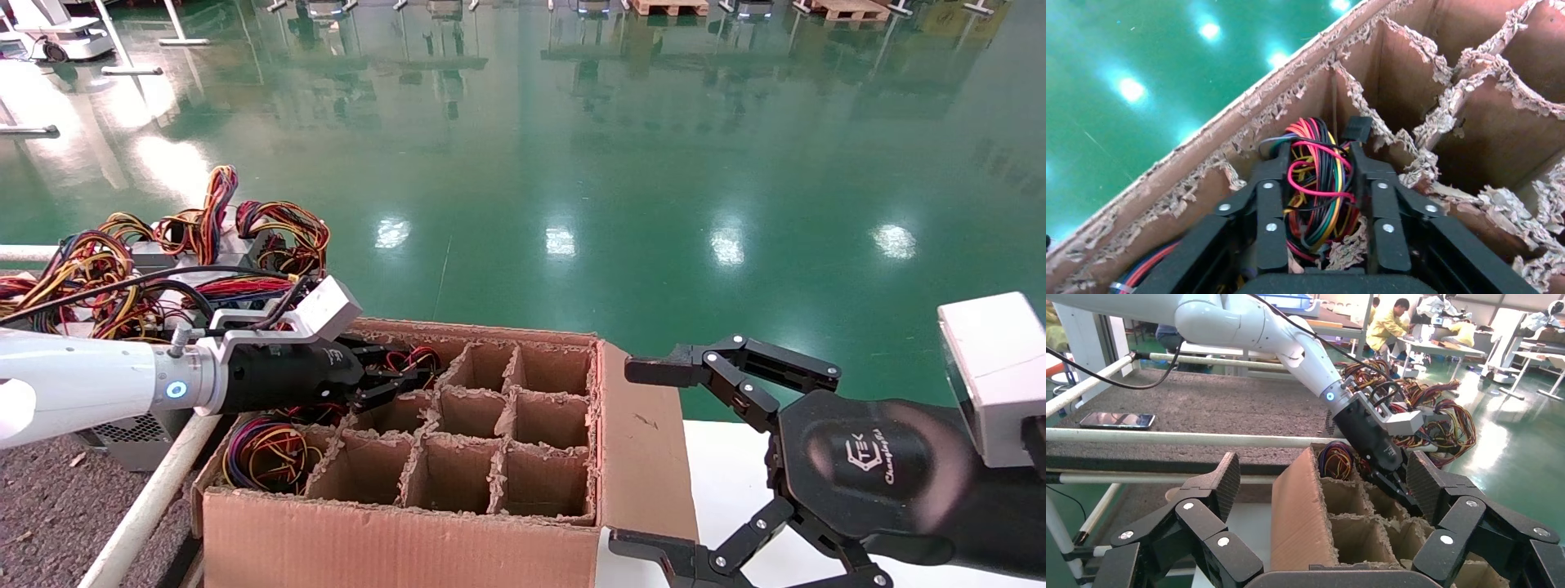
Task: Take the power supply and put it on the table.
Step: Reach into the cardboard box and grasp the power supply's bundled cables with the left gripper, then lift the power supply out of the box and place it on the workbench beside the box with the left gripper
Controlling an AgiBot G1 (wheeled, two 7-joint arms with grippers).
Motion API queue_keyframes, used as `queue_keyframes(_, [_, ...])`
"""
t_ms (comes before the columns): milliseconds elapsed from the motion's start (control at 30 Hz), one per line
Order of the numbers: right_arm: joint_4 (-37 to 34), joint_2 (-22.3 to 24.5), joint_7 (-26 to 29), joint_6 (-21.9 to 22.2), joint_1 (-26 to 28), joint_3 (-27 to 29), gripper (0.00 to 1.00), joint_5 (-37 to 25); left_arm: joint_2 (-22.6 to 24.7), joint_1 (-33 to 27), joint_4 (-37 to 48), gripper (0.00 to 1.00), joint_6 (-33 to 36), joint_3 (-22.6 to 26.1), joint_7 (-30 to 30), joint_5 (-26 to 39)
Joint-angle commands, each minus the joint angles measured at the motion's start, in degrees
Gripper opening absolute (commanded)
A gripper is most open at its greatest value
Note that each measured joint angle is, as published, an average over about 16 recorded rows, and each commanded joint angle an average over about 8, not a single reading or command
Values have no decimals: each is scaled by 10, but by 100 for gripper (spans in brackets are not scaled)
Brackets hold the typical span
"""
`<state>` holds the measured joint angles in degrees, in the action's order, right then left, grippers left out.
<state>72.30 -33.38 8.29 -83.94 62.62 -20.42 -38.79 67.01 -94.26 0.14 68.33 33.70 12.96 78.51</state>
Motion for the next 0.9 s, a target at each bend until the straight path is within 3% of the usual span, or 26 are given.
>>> queue_keyframes(33, [0,0,0,0,0,0,100,0,0,1,1,0,1,0,0,0])
queue_keyframes(500, [0,0,0,0,0,0,100,0,-12,13,1,0,27,-4,4,-6])
queue_keyframes(900, [0,0,0,0,0,0,100,0,-27,28,9,0,56,-38,-10,-55])
